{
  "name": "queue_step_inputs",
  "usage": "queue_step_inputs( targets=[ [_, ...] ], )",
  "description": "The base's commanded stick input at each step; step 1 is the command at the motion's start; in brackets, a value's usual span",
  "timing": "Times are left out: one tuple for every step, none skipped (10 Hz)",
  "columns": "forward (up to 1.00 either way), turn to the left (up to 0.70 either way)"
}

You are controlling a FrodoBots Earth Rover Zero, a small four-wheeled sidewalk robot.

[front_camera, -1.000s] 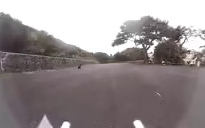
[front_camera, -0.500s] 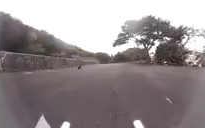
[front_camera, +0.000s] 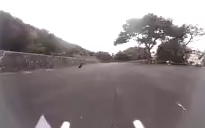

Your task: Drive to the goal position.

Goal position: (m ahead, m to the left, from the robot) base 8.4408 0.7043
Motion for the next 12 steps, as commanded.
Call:
queue_step_inputs(
  targets=[
    [0.5,0.0],
    [0.5,0.0],
    [0.5,0.0],
    [0.5,0.0],
    [0.5,0.0],
    [0.5,0.0],
    [0.5,0.0],
    [0.5,0.0],
    [0.5,0.0],
    [0.5,0.0],
    [0.5,0.0],
    [0.5,0.0]
  ],
)
